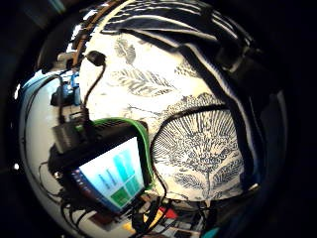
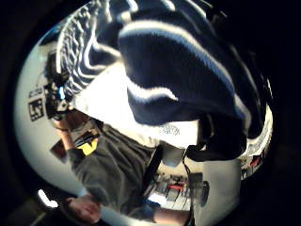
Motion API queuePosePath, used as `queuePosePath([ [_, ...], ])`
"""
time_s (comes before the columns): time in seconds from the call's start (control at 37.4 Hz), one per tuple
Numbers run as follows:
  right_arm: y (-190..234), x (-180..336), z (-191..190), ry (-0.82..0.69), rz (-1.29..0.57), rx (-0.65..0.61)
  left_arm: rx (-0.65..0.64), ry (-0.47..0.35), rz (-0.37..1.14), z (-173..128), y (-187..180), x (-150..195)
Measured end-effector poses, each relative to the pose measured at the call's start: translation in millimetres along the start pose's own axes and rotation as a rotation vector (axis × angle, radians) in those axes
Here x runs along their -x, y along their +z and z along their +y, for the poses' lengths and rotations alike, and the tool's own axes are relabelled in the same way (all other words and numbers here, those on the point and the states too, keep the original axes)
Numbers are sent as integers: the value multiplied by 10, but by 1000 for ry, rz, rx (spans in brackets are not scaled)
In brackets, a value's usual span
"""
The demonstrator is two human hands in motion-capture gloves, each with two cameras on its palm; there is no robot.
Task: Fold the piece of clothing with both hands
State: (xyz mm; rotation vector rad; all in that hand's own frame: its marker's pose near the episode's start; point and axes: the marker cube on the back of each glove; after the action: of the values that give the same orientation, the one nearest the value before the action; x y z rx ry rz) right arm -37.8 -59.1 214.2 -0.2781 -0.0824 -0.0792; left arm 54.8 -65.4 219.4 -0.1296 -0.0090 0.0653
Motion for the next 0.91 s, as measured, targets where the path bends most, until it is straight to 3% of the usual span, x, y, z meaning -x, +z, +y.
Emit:
queuePosePath([
  [0.08,1,-75,-254,-109,-28,-117,-50,-30,-53,-55,-47,4],
  [0.29,-33,-191,-577,-52,35,-209,-115,-46,-159,-250,-115,35],
  [0.51,-182,-161,-478,-74,58,-176,-96,-41,-134,-192,-325,67],
  [0.72,-354,-126,-190,-64,144,-156,-156,-63,-136,-236,-555,197],
  [0.91,-375,-151,-165,-65,165,-189,-149,-61,-136,11,-664,169],
])
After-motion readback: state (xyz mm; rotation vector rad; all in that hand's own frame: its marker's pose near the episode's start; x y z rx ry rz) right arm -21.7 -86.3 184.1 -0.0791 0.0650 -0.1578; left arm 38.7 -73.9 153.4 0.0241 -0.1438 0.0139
